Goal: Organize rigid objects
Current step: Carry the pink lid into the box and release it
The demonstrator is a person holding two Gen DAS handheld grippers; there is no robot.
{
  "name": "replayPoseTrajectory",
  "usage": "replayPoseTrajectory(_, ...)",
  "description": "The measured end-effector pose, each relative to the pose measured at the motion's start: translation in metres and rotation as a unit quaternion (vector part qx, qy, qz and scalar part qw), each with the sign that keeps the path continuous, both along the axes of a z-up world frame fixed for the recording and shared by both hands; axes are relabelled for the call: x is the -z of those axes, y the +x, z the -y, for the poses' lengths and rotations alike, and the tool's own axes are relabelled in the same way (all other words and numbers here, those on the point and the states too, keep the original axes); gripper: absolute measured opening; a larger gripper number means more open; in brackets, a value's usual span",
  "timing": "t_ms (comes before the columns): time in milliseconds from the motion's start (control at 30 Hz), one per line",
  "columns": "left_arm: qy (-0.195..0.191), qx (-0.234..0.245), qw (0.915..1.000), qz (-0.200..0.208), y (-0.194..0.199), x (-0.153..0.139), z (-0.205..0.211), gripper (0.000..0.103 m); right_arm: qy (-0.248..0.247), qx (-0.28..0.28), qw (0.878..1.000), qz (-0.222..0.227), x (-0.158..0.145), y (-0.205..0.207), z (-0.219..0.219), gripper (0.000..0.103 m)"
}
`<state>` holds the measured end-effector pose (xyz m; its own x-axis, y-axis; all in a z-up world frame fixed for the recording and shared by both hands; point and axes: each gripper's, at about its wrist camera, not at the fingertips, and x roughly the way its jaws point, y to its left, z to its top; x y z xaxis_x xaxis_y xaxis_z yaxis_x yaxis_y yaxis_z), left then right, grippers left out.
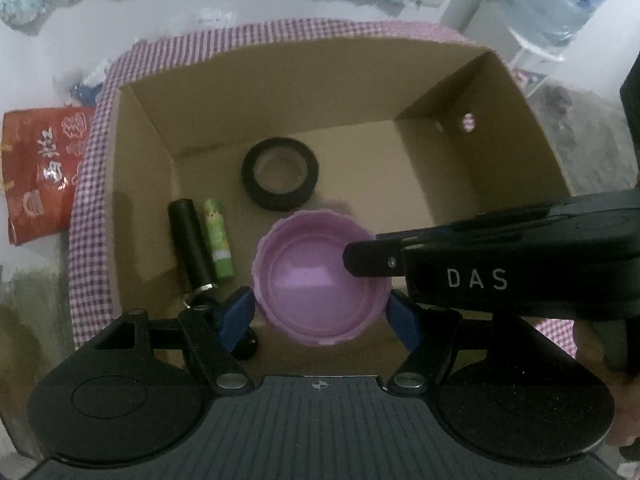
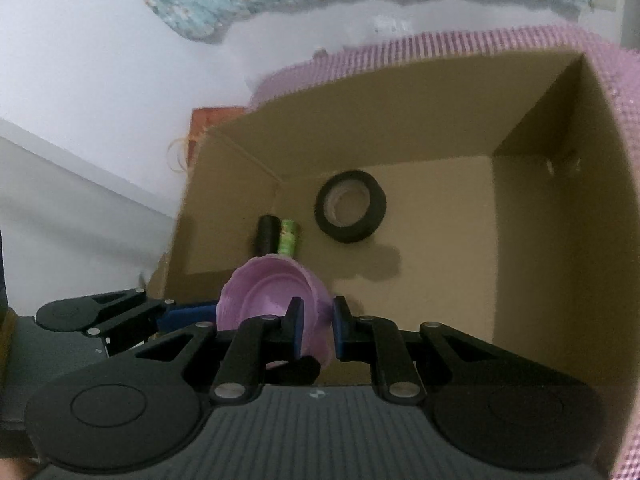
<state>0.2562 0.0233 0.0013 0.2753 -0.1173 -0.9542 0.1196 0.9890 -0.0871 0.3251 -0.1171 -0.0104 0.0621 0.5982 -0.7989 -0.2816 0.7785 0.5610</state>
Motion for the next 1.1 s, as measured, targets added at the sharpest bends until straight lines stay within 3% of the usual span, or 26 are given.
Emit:
replayPoseTrajectory(267,-0.003,-0.013,0.9996,-0.024,0.012,0.014,0.001,0.075,-0.014,-0.005,1.000,-0.023,0.025,0.011,-0.009,0.016)
replayPoseTrajectory(500,-0.009,-0.015,0.9996,-0.021,0.013,0.010,0.003,0.078,-0.028,-0.004,0.999,-0.027,0.032,0.013,-0.010,0.020)
replayPoseTrajectory(833,-0.020,-0.014,0.9996,0.017,-0.006,-0.023,0.000,0.078,0.012,0.022,0.999,-0.037,0.020,0.010,0.009,0.020)
replayPoseTrajectory(1100,-0.029,-0.003,0.9978,0.060,-0.032,-0.061,0.003,0.078,0.058,0.051,0.997,-0.023,-0.014,0.002,0.033,0.020)
